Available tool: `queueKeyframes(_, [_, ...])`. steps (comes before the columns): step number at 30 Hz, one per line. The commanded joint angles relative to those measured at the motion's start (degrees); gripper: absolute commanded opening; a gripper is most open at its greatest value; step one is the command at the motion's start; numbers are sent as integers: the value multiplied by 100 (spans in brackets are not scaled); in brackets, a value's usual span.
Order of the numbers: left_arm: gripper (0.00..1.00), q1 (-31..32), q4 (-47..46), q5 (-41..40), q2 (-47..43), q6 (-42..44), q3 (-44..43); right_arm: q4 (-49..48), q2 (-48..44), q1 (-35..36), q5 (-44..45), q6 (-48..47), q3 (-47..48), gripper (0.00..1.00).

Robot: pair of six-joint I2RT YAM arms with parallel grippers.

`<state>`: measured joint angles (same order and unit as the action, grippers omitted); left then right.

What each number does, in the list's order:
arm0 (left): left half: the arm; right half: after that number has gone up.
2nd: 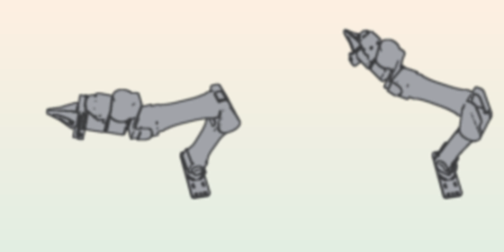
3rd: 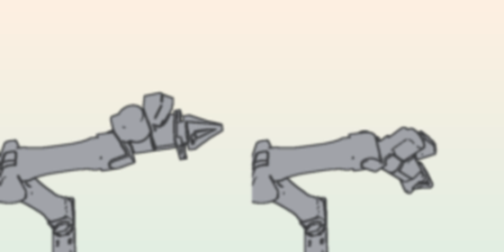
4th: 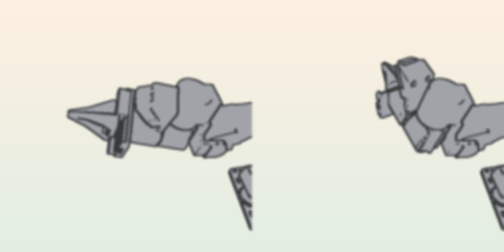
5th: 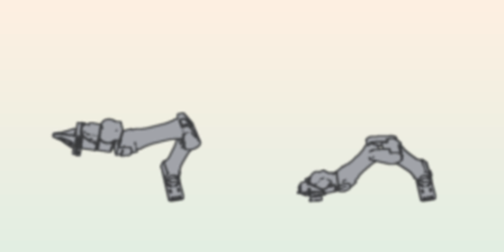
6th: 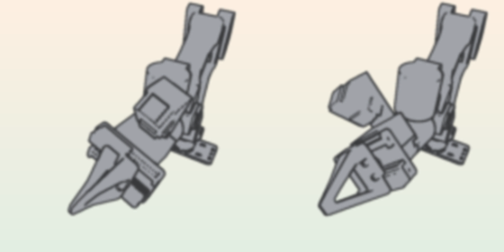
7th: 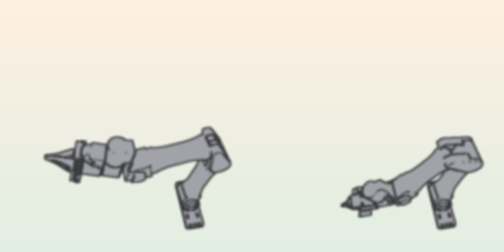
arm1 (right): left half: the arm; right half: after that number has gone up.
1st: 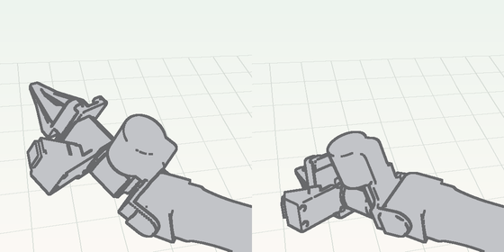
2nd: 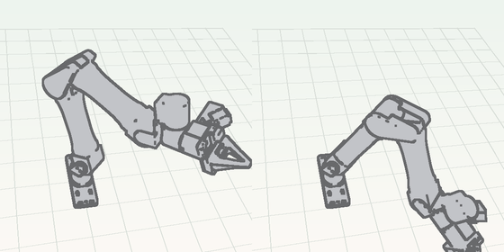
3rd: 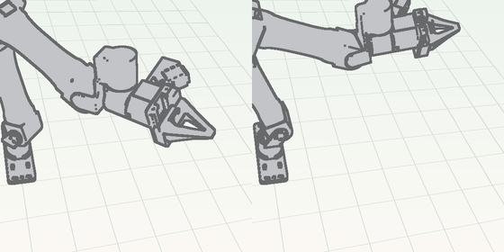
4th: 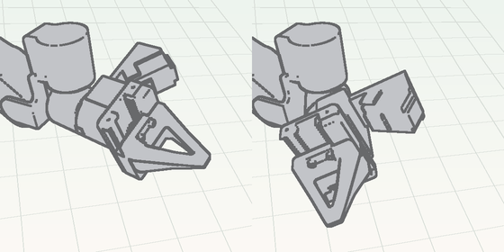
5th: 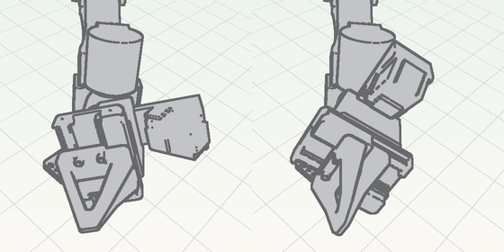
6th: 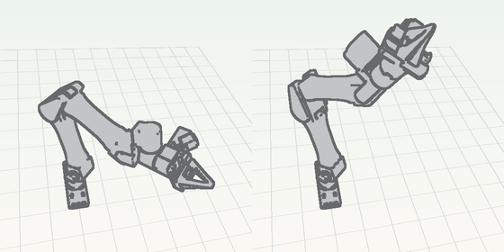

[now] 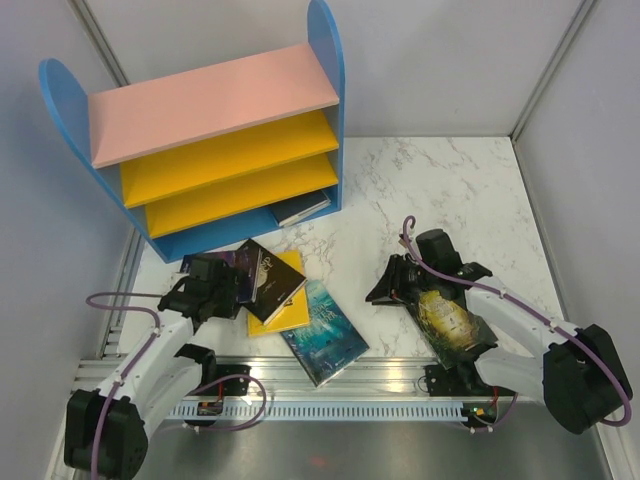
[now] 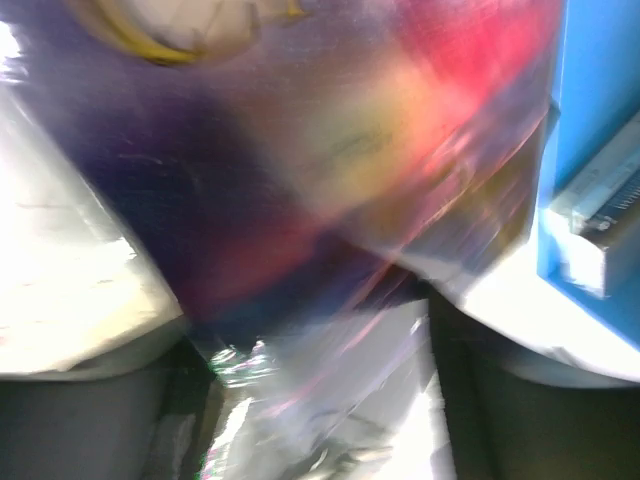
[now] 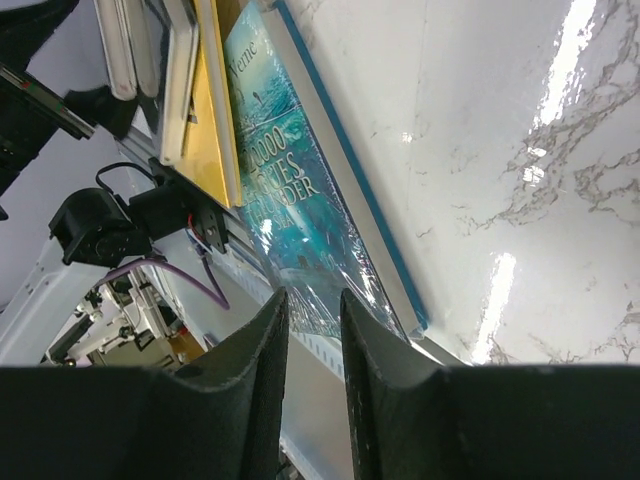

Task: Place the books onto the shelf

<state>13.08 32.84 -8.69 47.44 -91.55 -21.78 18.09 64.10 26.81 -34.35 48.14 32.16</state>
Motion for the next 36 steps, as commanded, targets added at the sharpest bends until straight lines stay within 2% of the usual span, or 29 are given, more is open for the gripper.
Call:
queueKeyframes(1, [56, -25, 92, -414, 547, 480, 473, 81, 59, -26, 104, -191, 62, 32])
queueKeyframes(3, [29, -34, 56, -467, 442, 568, 482, 107, 103, -26, 121, -217, 88, 31])
queueKeyframes(4, [11, -25, 65, -511, 389, 611, 464, 107, 121, -26, 130, -226, 97, 31])
queueKeyframes(5, [3, -34, 65, -520, 354, 742, 403, 107, 164, -18, 130, -235, 115, 31])
queueKeyframes(11, [2, -25, 196, -221, 187, 1420, 165, 99, 305, -26, 165, -314, 211, 29])
queueKeyframes(17, [2, 45, 459, 341, -805, 1771, 411, 2, 340, -26, 201, -270, 255, 25])
queueKeyframes(22, [2, 195, 846, 771, -1474, 2078, 227, -226, 332, -26, 78, -51, 501, 25])
queueKeyframes(25, [2, 256, 934, 1228, -1738, 2229, -10, -393, 288, -26, -115, 230, 703, 31])
queueKeyframes(26, [2, 291, 978, 1342, -1834, 2238, -132, -568, 262, -26, -246, 327, 765, 39])
queueKeyframes(28, [2, 318, 1005, 1659, -1931, 2142, -221, -814, 218, -26, -388, 773, 765, 48])
queueKeyframes(29, [2, 353, 1014, 1756, -1975, 2089, -282, -1137, 165, -26, -449, 985, 713, 57])
queueKeyframes(32, [2, 353, 935, 2134, -2142, 1869, -405, -1894, 33, 17, -573, 1750, 468, 72])
queueKeyframes(36, [2, 370, 707, 2476, -2300, 1763, -678, -2774, 59, 149, -608, 2427, 80, 78])
